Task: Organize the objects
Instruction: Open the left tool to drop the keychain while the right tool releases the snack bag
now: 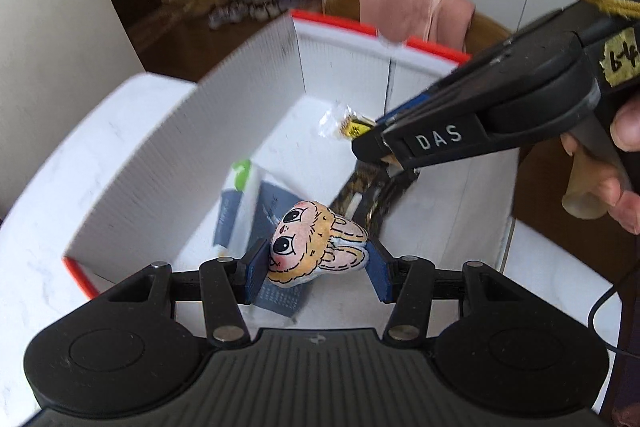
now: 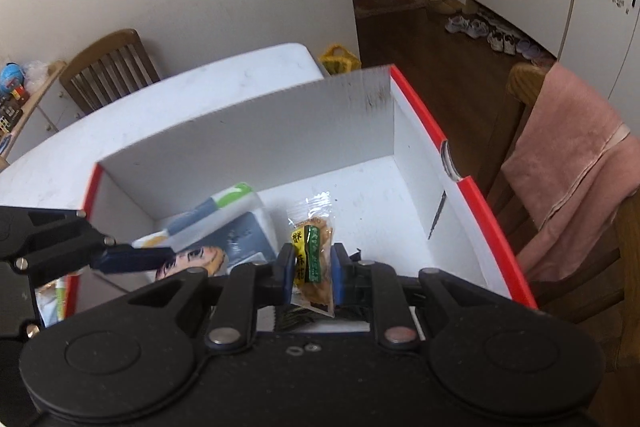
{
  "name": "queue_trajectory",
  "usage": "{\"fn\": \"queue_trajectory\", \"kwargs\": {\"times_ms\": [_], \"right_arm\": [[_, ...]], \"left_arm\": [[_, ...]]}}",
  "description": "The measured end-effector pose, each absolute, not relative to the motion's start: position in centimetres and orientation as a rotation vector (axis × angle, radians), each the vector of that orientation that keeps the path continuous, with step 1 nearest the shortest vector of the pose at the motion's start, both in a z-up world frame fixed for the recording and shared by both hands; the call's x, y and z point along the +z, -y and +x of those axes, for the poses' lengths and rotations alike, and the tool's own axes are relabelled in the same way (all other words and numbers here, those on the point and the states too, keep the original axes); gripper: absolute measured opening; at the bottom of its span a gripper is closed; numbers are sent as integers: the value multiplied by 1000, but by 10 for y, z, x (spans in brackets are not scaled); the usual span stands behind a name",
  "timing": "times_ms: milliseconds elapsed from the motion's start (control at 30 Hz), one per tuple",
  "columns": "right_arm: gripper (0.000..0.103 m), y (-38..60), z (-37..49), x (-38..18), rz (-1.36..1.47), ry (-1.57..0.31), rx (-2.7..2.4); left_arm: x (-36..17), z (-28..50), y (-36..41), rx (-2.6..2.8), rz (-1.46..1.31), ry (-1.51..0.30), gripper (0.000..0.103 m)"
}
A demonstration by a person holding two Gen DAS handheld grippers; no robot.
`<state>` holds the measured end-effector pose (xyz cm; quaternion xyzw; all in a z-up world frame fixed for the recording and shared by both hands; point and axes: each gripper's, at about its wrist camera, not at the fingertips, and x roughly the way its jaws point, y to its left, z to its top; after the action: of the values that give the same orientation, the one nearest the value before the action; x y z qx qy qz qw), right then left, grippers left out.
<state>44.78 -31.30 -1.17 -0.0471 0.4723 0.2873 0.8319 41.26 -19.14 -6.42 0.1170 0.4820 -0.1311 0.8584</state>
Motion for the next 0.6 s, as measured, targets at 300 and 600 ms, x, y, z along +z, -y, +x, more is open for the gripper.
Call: {"fn": "queue_trajectory", "kwargs": {"times_ms": [300, 600], "right_arm": [[18, 305, 462, -32, -140, -1060, 588], [18, 301, 464, -41, -173, -1088, 570]], "left_arm": [[-86, 435, 201, -297, 273, -1152, 51], [-99, 451, 197, -313, 220, -1268, 52]]}}
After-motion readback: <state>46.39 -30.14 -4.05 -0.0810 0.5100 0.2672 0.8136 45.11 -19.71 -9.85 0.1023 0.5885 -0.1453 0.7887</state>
